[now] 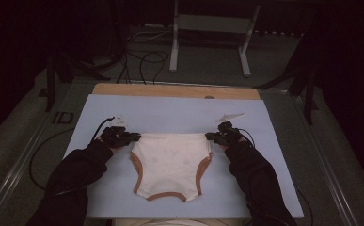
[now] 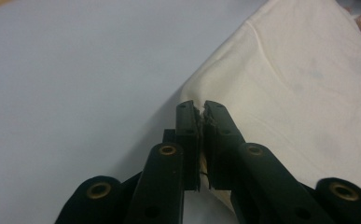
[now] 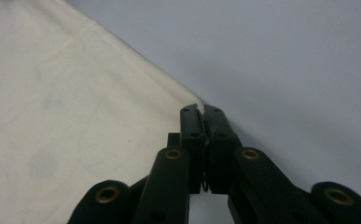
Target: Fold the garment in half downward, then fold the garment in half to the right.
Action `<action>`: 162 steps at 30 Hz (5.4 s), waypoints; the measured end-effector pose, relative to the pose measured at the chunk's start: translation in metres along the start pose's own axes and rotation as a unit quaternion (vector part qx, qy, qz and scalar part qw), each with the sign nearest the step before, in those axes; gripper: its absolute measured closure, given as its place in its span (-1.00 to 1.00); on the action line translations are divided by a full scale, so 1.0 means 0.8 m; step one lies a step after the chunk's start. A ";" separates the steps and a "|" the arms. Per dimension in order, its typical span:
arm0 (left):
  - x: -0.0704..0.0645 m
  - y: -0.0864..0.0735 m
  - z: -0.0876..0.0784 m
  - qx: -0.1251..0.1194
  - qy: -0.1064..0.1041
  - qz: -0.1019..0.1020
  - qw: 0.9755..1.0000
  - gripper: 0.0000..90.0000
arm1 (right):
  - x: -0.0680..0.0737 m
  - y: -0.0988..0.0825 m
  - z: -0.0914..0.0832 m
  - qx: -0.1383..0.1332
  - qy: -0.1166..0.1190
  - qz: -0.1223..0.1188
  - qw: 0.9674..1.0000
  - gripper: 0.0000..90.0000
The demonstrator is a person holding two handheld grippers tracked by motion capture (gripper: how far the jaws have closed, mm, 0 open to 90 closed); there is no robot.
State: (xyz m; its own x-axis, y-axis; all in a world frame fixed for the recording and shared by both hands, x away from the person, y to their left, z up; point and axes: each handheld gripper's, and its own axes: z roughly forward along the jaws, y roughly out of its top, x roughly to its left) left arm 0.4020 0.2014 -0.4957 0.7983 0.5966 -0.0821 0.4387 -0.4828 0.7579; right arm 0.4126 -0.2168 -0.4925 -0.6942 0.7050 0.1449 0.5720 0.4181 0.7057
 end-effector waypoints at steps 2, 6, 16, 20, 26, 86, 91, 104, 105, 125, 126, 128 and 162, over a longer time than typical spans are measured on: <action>0.003 0.004 0.002 -0.002 0.005 0.002 1.000 0.90 | -0.004 0.004 0.001 0.000 -0.006 0.001 1.000 0.95; 0.009 0.011 0.007 0.003 0.014 0.001 1.000 0.90 | -0.010 0.009 0.005 -0.003 -0.012 0.007 1.000 0.95; 0.022 0.015 0.024 0.007 0.027 -0.015 0.999 0.90 | -0.024 0.021 0.019 0.003 -0.031 0.007 0.999 0.95; 0.028 0.016 0.032 0.010 0.032 -0.024 0.999 0.90 | -0.030 0.025 0.025 0.007 -0.038 0.009 0.999 0.95; 0.034 0.019 0.044 0.016 0.036 -0.029 0.999 0.89 | -0.039 0.030 0.034 0.018 -0.048 0.015 0.999 0.95; -0.038 0.007 -0.036 -0.063 -0.028 0.003 0.998 -0.99 | 0.039 0.025 -0.004 -0.074 0.041 -0.028 0.996 -0.78; -0.044 -0.003 -0.038 -0.068 -0.031 0.004 0.997 -0.99 | 0.042 0.024 -0.003 -0.073 0.042 -0.032 0.996 -0.78; -0.068 0.002 -0.056 -0.084 -0.044 0.033 0.995 -0.99 | 0.051 0.045 -0.007 -0.085 0.054 -0.044 0.994 -0.78; -0.070 0.003 -0.057 -0.083 -0.045 0.036 0.995 -0.99 | 0.051 0.045 -0.007 -0.085 0.054 -0.044 0.994 -0.78; -0.110 -0.010 -0.042 -0.060 -0.068 0.094 0.991 -0.99 | 0.079 0.105 0.042 -0.081 0.086 -0.060 0.991 -0.77; -0.110 -0.012 -0.039 -0.056 -0.075 0.098 0.991 -0.99 | 0.079 0.105 0.042 -0.081 0.086 -0.060 0.991 -0.77; -0.114 -0.015 -0.035 -0.041 -0.080 0.113 0.990 -1.00 | 0.084 0.109 0.053 -0.075 0.092 -0.065 0.991 -0.77; -0.113 -0.027 0.023 0.058 -0.056 0.187 0.979 0.00 | 0.115 0.126 0.118 -0.040 0.120 -0.070 0.990 -0.77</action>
State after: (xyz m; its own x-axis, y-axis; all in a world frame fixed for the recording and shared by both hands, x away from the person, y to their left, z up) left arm 0.3279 0.1464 -0.5167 0.9498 0.2924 0.1114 0.1456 -0.7281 0.6698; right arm 0.4475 -0.0562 -0.4737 -0.8532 0.4835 0.1955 0.4331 0.4483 0.7820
